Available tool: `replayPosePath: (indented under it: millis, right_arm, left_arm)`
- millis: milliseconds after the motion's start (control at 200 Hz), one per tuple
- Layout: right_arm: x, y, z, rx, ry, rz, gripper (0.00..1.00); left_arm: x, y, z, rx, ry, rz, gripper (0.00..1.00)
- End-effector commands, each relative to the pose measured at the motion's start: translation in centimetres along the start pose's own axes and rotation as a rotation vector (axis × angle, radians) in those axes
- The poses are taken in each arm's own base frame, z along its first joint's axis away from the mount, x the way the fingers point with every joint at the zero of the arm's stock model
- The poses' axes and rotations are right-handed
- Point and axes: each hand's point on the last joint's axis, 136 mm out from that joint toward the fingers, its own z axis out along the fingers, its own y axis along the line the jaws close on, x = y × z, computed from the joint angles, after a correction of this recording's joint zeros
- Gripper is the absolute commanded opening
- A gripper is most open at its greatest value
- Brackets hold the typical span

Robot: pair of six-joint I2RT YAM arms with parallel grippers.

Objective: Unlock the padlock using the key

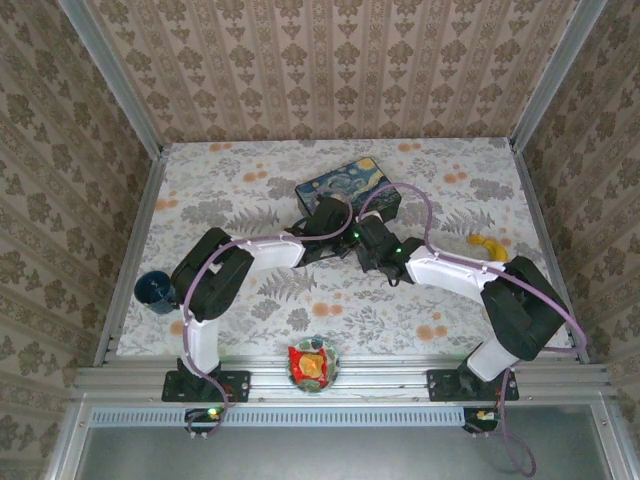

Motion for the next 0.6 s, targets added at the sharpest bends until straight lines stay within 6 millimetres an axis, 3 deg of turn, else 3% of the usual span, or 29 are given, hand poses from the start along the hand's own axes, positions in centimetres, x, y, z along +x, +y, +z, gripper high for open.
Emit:
replayPosePath:
  millis: [0, 60, 245, 525, 595]
  right_arm:
    - [-0.8, -0.7, 0.6, 0.047, -0.031, -0.01, 0.0]
    - [-0.9, -0.6, 0.5, 0.039, -0.042, -0.016, 0.0]
    - [-1.2, -0.7, 0.5, 0.034, -0.052, -0.02, 0.0]
    - [-1.1, -0.6, 0.8, -0.024, -0.061, 0.036, 0.0]
    - [-1.0, -0.8, 1.1, -0.094, -0.064, 0.108, 0.0]
  left_arm:
    - [2.4, -0.6, 0.1, 0.04, 0.111, -0.018, 0.27]
    - [2.7, -0.6, 0.0, 0.04, 0.121, -0.018, 0.39]
    - [2.9, 0.1, 0.0, 0.025, 0.129, -0.016, 0.39]
    - [2.5, 0.9, 0.8, 0.008, 0.132, -0.012, 0.0]
    - [2.6, 0.6, 0.8, 0.012, 0.135, -0.002, 0.0]
